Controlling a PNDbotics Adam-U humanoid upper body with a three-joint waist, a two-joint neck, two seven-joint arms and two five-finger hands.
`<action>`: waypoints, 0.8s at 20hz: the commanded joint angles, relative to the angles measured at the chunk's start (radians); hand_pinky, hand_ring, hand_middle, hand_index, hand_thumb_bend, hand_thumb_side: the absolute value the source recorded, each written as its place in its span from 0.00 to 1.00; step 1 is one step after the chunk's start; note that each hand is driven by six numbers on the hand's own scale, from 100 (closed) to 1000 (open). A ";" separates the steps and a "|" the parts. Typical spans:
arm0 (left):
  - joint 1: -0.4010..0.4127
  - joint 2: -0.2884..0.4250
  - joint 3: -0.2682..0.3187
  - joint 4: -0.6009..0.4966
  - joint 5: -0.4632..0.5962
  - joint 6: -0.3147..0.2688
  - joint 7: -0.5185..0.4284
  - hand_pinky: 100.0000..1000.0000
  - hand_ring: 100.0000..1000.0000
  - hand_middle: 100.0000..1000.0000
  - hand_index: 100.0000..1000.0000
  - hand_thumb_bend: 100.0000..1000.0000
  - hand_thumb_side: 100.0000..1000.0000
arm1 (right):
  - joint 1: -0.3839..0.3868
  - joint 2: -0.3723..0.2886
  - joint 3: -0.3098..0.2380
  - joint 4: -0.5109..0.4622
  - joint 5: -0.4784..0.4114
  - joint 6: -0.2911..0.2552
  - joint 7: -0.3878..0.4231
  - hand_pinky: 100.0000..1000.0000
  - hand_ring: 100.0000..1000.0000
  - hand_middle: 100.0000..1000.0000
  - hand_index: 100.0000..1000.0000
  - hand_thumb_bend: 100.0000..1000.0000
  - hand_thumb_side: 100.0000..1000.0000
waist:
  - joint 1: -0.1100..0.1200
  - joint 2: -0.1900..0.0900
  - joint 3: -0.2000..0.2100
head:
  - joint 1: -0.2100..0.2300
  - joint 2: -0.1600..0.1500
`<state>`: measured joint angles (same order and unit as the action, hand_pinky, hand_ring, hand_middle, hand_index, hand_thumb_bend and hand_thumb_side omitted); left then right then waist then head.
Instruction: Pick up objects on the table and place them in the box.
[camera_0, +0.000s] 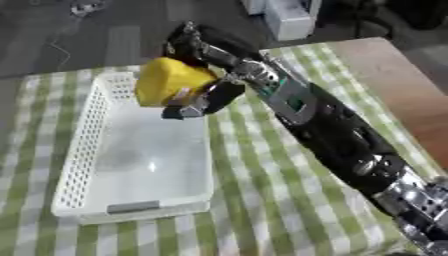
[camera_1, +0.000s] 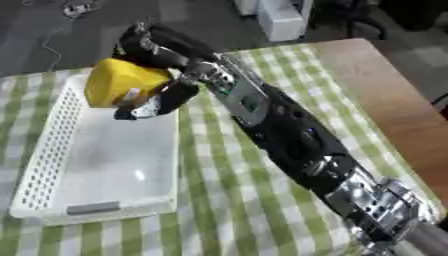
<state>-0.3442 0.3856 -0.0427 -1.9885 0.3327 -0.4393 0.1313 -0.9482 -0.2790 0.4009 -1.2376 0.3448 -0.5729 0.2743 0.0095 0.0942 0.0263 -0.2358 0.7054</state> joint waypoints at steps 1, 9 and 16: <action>-0.031 0.000 -0.001 -0.011 0.018 0.003 -0.004 0.52 0.56 1.00 0.90 0.35 0.71 | -0.033 0.007 -0.006 0.007 -0.001 -0.025 0.002 0.00 0.00 0.00 0.00 0.52 0.13 | -0.001 -0.008 0.010 | 0.008 -0.017; -0.066 -0.012 -0.002 -0.011 0.036 0.014 -0.006 0.53 0.56 1.00 0.90 0.36 0.71 | -0.021 0.028 -0.004 0.065 0.000 -0.202 0.022 0.06 0.35 0.41 0.50 0.65 0.47 | -0.010 0.003 0.040 | 0.019 -0.028; -0.071 -0.012 -0.002 -0.011 0.043 0.018 -0.005 0.53 0.56 1.00 0.90 0.36 0.71 | -0.003 0.038 -0.017 0.140 0.047 -0.305 0.136 0.75 0.87 0.91 0.90 0.69 0.69 | -0.013 0.000 0.046 | 0.031 -0.029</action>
<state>-0.3977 0.3680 -0.0473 -1.9886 0.3710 -0.4237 0.1249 -0.9389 -0.2372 0.3968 -1.0974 0.3896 -0.7877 0.3214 -0.0054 0.1098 0.0704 -0.2142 0.6929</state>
